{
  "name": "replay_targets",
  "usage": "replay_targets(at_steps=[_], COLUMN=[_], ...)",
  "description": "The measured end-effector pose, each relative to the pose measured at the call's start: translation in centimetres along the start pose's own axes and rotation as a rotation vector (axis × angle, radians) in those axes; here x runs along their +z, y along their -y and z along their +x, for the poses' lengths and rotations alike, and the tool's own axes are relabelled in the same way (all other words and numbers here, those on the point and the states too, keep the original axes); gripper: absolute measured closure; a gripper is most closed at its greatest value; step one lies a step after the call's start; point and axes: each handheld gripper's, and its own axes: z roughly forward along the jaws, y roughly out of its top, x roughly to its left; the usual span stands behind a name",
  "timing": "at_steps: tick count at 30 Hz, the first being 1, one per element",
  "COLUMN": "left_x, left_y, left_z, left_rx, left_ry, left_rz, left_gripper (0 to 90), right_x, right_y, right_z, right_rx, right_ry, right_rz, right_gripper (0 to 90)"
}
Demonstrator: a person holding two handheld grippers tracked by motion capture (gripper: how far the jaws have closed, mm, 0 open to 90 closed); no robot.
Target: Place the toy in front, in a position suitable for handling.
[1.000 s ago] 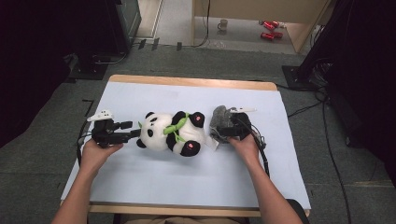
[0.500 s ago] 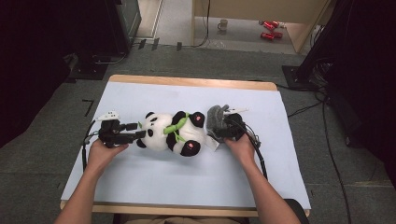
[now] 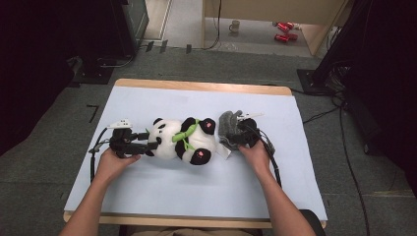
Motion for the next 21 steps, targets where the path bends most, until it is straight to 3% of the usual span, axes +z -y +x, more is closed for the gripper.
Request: replay_targets(at_steps=[3,6,8,11,16,18,21], left_x=[0.1,0.1,0.0,0.0,0.5,0.7,0.8], left_y=[0.5,0.6,0.4,0.2,-0.4,-0.8,-1.2], left_z=[0.1,0.1,-0.3,-1.1,-2.7,-3.3,-3.8], left_rx=[-0.022,-0.043,-0.022,0.005,0.052,0.064,0.041], left_ry=[0.024,0.047,0.033,0.002,-0.023,-0.037,-0.025], left_rz=[-0.029,-0.025,-0.020,-0.016,0.000,-0.010,-0.047], left_gripper=[35.3,45.0,51.2,60.1,68.2,68.6,69.9], right_x=[0.1,0.0,0.0,-0.1,-1.0,-2.1,-3.2], right_y=[0.0,0.0,-0.1,-0.4,-1.2,-1.5,-1.7], right_z=[0.0,0.0,-0.4,-1.0,-1.6,-2.0,-2.5], right_rx=[-0.018,-0.026,0.053,0.121,0.152,0.165,0.191], right_ry=[-0.002,-0.008,-0.036,-0.067,-0.064,-0.070,-0.083], right_rz=[-0.001,-0.001,0.009,0.017,0.047,0.008,-0.038], right_gripper=[58.2,61.7,69.5,75.7,78.5,78.6,78.6])
